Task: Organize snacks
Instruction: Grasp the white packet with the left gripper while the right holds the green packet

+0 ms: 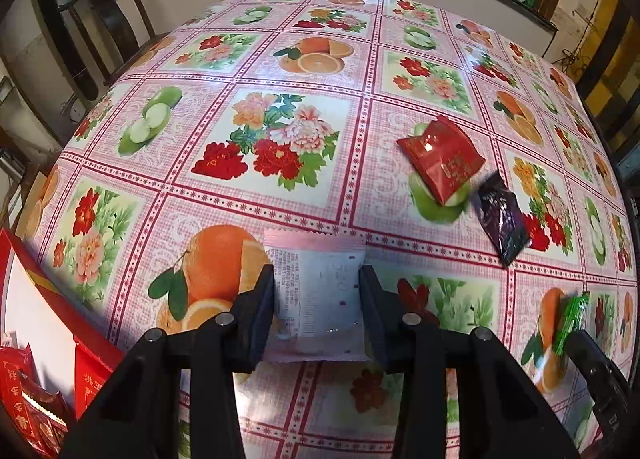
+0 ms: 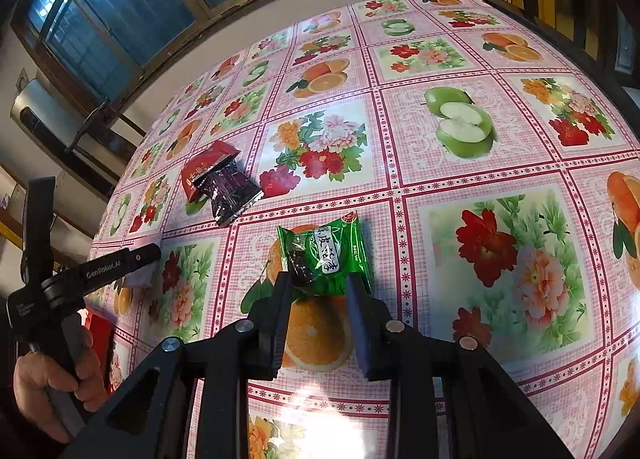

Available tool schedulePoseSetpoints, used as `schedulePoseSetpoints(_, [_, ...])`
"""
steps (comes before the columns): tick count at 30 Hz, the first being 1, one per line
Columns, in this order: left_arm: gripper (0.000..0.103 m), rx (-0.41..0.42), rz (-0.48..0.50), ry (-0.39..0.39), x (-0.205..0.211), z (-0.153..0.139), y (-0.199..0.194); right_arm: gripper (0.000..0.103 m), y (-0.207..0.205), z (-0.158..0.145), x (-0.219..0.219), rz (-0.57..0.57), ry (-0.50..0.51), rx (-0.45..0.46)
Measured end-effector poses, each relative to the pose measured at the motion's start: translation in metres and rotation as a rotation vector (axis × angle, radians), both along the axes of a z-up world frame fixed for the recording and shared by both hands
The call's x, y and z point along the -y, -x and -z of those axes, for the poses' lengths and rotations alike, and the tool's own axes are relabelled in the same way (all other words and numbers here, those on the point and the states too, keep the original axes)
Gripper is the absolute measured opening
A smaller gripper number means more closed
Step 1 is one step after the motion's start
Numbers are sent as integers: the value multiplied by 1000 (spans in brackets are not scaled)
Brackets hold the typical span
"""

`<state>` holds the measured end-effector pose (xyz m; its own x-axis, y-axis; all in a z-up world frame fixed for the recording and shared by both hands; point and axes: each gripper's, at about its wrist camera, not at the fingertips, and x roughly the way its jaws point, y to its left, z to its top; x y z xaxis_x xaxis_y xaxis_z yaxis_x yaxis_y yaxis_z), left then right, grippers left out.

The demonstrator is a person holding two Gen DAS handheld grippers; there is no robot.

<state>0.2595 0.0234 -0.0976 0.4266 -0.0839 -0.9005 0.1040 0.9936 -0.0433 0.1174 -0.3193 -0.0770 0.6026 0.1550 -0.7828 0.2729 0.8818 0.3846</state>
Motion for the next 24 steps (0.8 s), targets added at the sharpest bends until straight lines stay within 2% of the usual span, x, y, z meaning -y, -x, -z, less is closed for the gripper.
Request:
schedulePoseSetpoints(4, [37, -14, 28, 50, 0, -2, 21, 27, 1, 1, 2, -8, -8, 4])
schedulePoseSetpoints(7, [37, -6, 62, 60, 7, -2, 42, 25, 2, 4, 12, -1, -72, 14])
schedulePoseSetpoints(9, [37, -1, 80, 72, 13, -2, 58, 4, 3, 8, 19, 19, -90, 3])
schedulePoseSetpoints(13, [37, 9, 125, 89, 25, -4, 93, 3, 8, 13, 30, 45, -172, 16])
schedulePoseSetpoints(15, [37, 10, 145, 109, 29, -5, 109, 3, 12, 9, 32, 76, -129, 23])
schedulePoseSetpoints(16, [37, 11, 158, 119, 31, -5, 118, 3, 15, 6, 32, 87, -112, 29])
schedulePoseSetpoints(20, [37, 16, 185, 159, 26, -5, 141, 5, 26, -2, 39, 104, -153, 76])
schedulePoseSetpoints(21, [37, 19, 195, 160, 26, -5, 147, 10, 26, -2, 38, 111, -145, 66])
schedulePoseSetpoints(22, [37, 24, 204, 160, 26, -5, 151, 23, 25, 0, 37, 122, -132, 42])
schedulePoseSetpoints(24, [37, 34, 214, 160, 25, -5, 157, 33, 21, 1, 35, 131, -140, 18])
